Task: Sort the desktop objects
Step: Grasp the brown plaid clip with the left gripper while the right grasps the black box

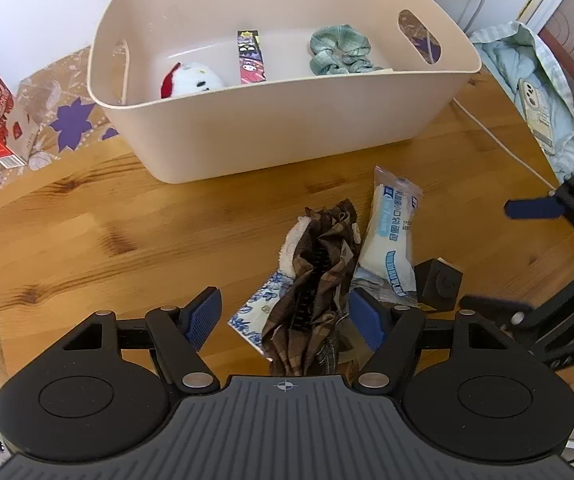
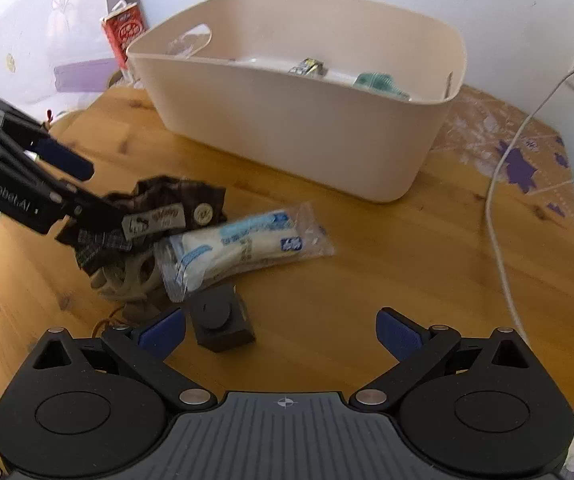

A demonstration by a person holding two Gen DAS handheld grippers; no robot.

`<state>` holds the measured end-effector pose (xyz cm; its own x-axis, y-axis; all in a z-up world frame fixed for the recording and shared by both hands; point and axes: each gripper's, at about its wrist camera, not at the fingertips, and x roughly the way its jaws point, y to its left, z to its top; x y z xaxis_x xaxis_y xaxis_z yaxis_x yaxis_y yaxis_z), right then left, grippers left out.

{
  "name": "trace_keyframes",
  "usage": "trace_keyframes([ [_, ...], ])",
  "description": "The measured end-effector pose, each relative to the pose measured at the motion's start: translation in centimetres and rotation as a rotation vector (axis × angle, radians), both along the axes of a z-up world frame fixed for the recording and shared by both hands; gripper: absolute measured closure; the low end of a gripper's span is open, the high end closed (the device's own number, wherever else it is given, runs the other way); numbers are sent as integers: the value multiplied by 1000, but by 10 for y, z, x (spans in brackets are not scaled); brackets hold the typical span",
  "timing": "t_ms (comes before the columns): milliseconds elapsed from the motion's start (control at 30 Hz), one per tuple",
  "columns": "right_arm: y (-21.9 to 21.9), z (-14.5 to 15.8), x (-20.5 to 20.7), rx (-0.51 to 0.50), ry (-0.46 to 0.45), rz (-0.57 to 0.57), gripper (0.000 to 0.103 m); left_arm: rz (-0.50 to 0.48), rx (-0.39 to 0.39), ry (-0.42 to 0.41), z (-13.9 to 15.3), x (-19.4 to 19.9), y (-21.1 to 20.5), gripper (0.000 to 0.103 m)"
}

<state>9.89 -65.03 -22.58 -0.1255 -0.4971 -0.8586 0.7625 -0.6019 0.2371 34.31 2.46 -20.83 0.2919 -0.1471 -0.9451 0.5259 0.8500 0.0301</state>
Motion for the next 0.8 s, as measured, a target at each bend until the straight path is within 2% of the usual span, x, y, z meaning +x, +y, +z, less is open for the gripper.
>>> trace_keyframes([
  [100, -4, -8, 2, 8, -20, 6, 0, 4, -2, 17, -6, 3, -3, 31],
  [200, -8, -14, 2, 7, -40, 6, 6, 16, -12, 36, -12, 6, -8, 31],
  [400, -15, -21, -1, 3, -39, 17, 11, 33, -19, 60, -20, 12, -17, 31],
  [467, -18, -23, -2, 4, -41, 24, 14, 32, -22, 73, -22, 13, -19, 36],
  [600, -21, -29, -2, 3, -51, 31, 22, 26, -22, 104, -29, 15, -21, 53],
  [733, -21, -30, -2, 8, -49, 37, 38, 21, -15, 103, -31, 15, -21, 66],
  [767, -21, -29, -3, 9, -46, 37, 41, 22, -17, 104, -31, 16, -21, 66],
  [800, -21, -29, -3, 8, -46, 35, 47, 25, -23, 108, -31, 16, -20, 68],
])
